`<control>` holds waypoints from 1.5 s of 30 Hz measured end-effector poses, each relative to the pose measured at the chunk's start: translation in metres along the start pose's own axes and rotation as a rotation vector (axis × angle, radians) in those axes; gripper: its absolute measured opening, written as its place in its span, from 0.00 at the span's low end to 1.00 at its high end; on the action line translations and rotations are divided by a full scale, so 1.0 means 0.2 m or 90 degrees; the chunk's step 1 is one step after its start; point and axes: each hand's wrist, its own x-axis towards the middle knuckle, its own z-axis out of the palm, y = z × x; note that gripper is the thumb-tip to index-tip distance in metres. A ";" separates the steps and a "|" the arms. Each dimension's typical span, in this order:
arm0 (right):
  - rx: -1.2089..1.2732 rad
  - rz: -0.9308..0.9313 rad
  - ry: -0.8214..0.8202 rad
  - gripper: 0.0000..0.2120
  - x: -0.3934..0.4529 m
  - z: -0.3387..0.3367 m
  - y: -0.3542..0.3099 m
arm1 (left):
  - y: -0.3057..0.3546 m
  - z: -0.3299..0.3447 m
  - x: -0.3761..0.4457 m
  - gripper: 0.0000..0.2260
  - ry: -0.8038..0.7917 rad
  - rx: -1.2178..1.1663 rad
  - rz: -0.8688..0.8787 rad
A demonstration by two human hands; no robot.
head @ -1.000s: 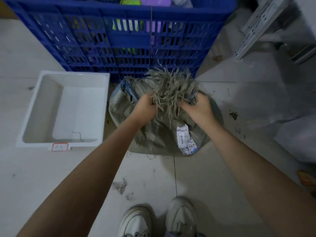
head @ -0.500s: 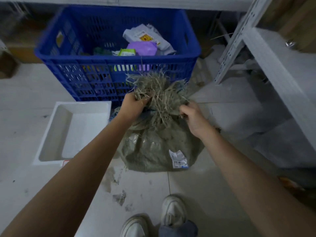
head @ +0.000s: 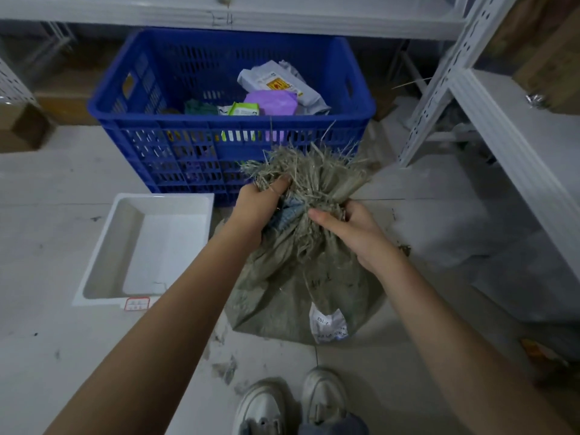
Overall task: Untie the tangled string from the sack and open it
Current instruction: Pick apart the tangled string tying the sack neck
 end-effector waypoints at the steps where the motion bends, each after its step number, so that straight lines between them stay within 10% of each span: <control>1: 0.003 -0.003 0.023 0.17 0.01 0.01 -0.01 | 0.01 -0.01 0.00 0.25 -0.013 -0.024 -0.019; 6: 0.032 -0.042 0.064 0.07 0.04 0.00 -0.02 | 0.02 -0.13 0.01 0.26 0.073 -0.146 -0.015; 9: -0.002 -0.078 0.102 0.13 0.02 0.01 -0.02 | -0.02 -0.23 -0.05 0.12 0.365 -0.003 0.323; 12: 0.006 -0.120 0.149 0.16 0.02 0.06 -0.02 | -0.03 -0.16 -0.19 0.07 0.296 0.259 0.531; 16: -0.026 -0.152 0.156 0.15 0.01 0.13 -0.04 | -0.10 -0.03 -0.19 0.23 0.170 0.467 0.389; 23: -0.020 -0.157 0.072 0.13 -0.02 0.08 -0.05 | -0.08 -0.02 -0.18 0.11 -0.082 0.056 0.188; 38: -0.042 -0.206 0.230 0.12 0.02 -0.04 -0.12 | 0.01 0.03 -0.17 0.17 0.050 -0.071 0.219; 45: -0.035 -0.191 0.138 0.14 -0.02 -0.05 -0.18 | 0.01 0.04 -0.17 0.15 0.052 -0.053 0.249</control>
